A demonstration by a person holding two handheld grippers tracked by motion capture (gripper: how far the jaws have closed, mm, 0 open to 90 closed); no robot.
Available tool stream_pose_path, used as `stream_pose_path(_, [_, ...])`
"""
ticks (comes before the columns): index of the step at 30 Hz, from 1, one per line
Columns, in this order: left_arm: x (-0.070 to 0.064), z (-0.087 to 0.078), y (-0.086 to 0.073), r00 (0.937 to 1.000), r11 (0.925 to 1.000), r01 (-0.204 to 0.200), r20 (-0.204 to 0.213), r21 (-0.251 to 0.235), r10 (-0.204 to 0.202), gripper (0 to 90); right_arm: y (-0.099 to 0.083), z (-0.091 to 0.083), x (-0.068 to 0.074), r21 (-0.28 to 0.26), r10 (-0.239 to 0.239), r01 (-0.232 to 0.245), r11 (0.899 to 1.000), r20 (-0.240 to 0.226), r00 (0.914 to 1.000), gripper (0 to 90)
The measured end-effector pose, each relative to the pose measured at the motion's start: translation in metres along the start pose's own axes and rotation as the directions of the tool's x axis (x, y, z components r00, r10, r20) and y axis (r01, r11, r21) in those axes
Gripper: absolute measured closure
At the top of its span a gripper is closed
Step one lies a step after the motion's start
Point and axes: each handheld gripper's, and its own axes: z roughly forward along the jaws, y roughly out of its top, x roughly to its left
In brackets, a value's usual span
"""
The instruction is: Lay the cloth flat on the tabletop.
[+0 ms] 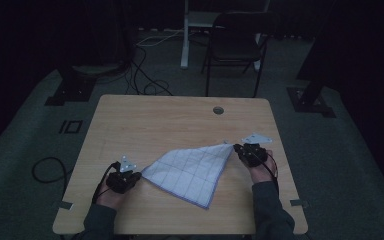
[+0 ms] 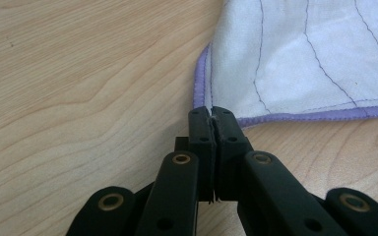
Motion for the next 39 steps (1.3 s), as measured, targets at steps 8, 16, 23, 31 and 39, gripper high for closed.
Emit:
stream_pose_path(8, [0.003, -0.001, -0.002, 0.9979, 0.9993, 0.034, 0.056, -0.013, -0.034, 81.2, -0.004, 0.001, 0.001, 0.024, -0.008, 0.008, 1.000, -0.005, 1.0000, 87.6])
stream_pose_path(16, [0.006, -0.006, 0.017, 0.9961, 0.9936, 0.067, 0.064, -0.091, -0.061, 70.0, -0.022, 0.010, 0.004, 0.101, -0.008, 0.011, 0.995, -0.030, 0.9995, 81.7])
stream_pose_path(23, [0.002, 0.010, 0.054, 0.9943, 0.9897, 0.055, 0.098, -0.132, -0.043, 64.7, -0.025, 0.004, 0.008, 0.079, 0.015, -0.013, 0.997, -0.023, 0.9996, 69.8])
stream_pose_path(31, [0.002, 0.043, 0.095, 0.9868, 0.9881, 0.072, 0.154, -0.136, -0.051, 55.7, -0.035, 0.003, 0.035, 0.068, -0.011, 0.017, 0.998, -0.082, 0.9965, 64.2])
stream_pose_path(39, [0.002, 0.068, 0.115, 0.9782, 0.9928, 0.066, 0.203, -0.100, -0.044, 54.9, -0.041, 0.007, 0.057, 0.078, -0.042, 0.052, 0.996, -0.131, 0.9905, 62.3])
